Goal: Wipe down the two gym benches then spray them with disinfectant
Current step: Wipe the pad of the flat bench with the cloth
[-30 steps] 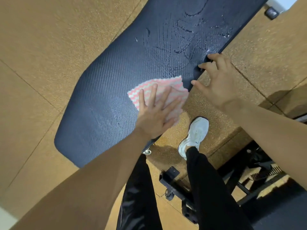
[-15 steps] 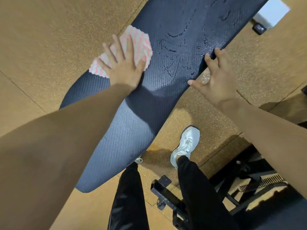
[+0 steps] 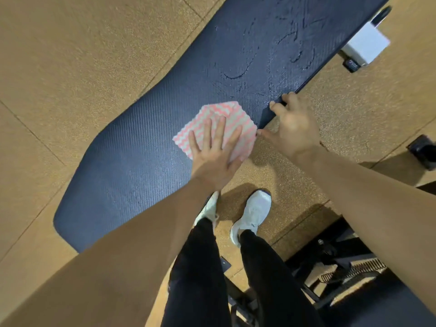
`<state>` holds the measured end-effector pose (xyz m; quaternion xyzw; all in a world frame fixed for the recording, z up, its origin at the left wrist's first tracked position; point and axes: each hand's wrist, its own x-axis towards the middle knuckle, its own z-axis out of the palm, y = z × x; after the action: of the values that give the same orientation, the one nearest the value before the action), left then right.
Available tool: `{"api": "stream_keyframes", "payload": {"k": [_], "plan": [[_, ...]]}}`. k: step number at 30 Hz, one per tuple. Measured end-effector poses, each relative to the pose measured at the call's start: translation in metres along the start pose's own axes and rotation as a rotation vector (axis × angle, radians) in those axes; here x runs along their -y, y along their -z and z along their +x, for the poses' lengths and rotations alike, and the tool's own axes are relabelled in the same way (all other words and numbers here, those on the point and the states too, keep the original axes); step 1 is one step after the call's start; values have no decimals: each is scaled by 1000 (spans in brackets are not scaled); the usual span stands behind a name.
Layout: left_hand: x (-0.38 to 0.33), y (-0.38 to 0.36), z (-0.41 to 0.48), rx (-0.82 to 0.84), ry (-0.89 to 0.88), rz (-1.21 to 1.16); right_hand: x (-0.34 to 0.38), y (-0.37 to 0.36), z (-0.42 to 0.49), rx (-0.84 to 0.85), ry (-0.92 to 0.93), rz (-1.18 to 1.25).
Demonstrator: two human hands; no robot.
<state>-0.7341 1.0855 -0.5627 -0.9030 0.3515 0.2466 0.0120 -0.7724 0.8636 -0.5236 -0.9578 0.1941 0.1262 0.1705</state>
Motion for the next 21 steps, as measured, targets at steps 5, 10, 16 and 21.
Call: {"api": "stream_keyframes", "payload": {"k": [5, 10, 16, 21], "plan": [[29, 30, 48, 9, 140, -20, -9, 8, 3, 48, 69, -19], [64, 73, 122, -24, 287, -118, -23, 19, 8, 93, 142, 28], [49, 85, 150, -73, 158, 9, -43, 38, 36, 30, 20, 162], [-4, 62, 121, -72, -129, 36, -66, 53, 77, 18, -45, 70]]}}
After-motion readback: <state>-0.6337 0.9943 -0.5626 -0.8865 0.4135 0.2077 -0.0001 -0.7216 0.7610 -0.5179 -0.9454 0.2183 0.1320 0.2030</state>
